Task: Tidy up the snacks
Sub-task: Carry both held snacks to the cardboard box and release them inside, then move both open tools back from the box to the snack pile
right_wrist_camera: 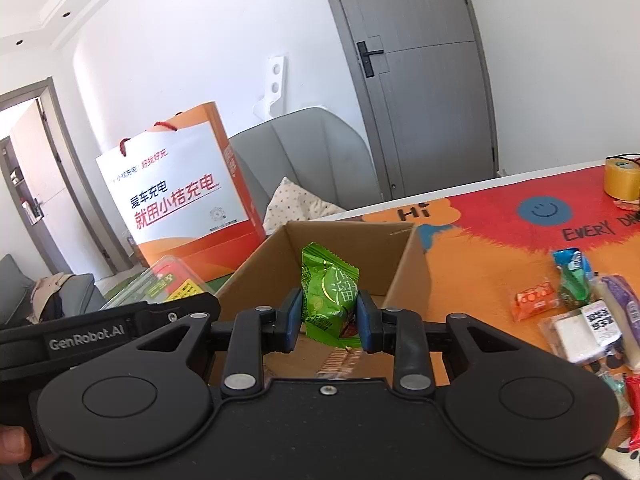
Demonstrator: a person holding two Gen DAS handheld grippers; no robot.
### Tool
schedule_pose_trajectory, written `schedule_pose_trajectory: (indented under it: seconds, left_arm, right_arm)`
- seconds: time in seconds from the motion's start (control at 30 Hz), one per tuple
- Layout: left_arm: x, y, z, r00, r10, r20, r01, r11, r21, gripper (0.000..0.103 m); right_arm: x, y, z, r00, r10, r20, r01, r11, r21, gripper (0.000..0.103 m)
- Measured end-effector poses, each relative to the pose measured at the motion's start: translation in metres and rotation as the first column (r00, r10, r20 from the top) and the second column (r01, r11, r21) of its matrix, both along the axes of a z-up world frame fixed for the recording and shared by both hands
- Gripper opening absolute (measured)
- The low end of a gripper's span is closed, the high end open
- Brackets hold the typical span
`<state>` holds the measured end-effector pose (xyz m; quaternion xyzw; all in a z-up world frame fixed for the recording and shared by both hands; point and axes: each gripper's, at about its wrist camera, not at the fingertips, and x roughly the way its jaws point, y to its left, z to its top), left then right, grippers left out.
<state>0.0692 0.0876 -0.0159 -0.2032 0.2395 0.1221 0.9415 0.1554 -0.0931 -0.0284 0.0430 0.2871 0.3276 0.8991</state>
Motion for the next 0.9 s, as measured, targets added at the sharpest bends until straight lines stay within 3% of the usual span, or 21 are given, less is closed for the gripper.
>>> schedule_pose_trajectory:
  seconds: [0.2,0.33,0.43,0.57,0.9]
  left_arm:
    - [-0.011,0.014,0.000,0.999,0.042,0.000,-0.042,0.999,-0.015,0.067]
    - [-0.016,0.019,-0.001,0.998,0.057,-0.001,-0.057,0.998,-0.018,0.074]
    - [-0.017,0.018,-0.002,0.998,0.061,-0.005,-0.061,0.998,-0.022,0.079]
    - [-0.016,0.011,-0.002,0.999,0.049,-0.006,-0.049,0.999,-0.022,0.083]
    - [-0.008,-0.021,-0.004,0.999,-0.028,-0.028,0.028,1.000,-0.006,0.090]
  right_arm:
    - [-0.001,0.014,0.000,1.000,0.024,-0.005,-0.024,1.000,-0.002,0.030]
    - [-0.002,0.019,-0.003,0.998,0.047,-0.029,-0.047,0.999,0.002,0.048]
    - [-0.004,0.014,-0.003,0.999,0.027,-0.036,-0.027,1.000,-0.006,0.048]
    - [-0.006,-0.003,-0.002,0.999,-0.019,-0.033,0.019,1.000,-0.007,0.063]
    - [-0.013,-0.052,-0.004,0.994,-0.109,-0.029,0.109,0.994,-0.012,0.079]
